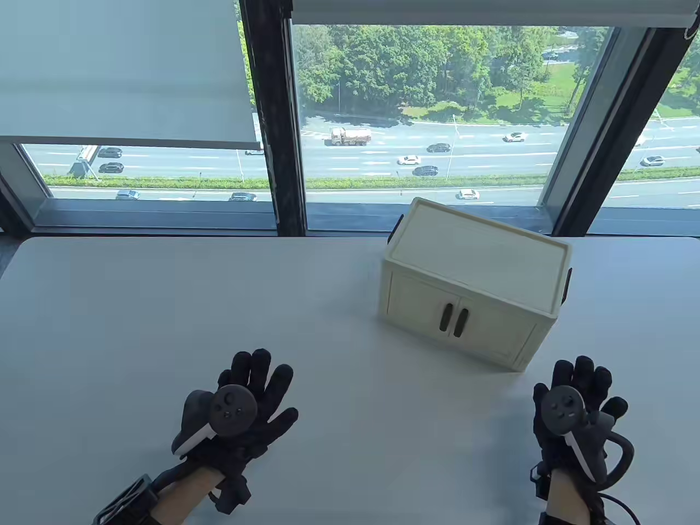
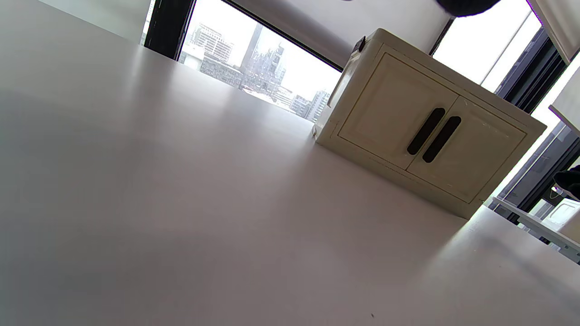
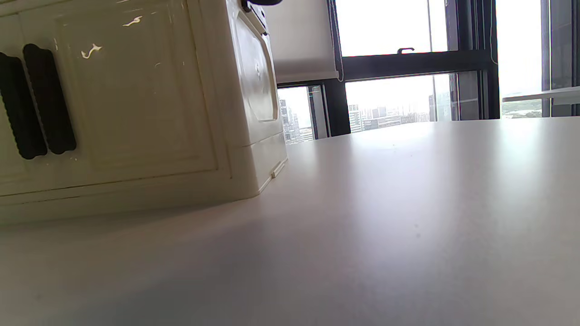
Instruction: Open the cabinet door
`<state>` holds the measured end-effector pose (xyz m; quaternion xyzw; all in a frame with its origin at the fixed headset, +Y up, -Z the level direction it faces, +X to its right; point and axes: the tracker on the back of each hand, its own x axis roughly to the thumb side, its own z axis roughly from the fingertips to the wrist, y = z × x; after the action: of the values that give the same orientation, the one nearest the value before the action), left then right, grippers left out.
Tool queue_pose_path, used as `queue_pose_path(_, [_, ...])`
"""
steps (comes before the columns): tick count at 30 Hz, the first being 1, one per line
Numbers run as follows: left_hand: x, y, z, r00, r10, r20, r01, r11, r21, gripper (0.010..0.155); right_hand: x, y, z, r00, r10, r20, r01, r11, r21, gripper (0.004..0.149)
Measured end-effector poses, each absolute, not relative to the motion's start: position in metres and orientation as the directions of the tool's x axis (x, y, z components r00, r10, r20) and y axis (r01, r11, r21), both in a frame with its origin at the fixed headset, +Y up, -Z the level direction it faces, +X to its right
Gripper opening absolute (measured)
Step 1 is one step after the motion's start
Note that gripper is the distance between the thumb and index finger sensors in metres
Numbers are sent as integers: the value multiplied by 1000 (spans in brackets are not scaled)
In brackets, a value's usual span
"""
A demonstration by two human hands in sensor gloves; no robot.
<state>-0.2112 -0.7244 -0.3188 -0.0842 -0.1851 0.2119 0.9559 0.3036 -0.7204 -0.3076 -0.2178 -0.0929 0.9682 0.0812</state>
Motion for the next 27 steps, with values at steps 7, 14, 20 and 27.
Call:
queue_pose_path(7, [-209, -725, -319, 843, 433, 319, -369, 897, -242, 75, 303, -720, -308, -893, 202, -402, -121, -969, -217, 64])
queue_pose_path(14, [-205, -726, -316, 842, 441, 311, -372, 892, -256, 75, 304, -720, -307, -897, 205, -393, -127, -969, -214, 64])
queue_pose_path(20, [-192, -716, -327, 826, 489, 280, -431, 869, -244, 74, 303, -719, -308, -899, 220, -378, -143, -965, -222, 64])
queue_pose_path(27, [-141, -690, -359, 788, 536, 304, -476, 843, -253, 74, 303, -717, -309, -900, 246, -360, -168, -957, -235, 64])
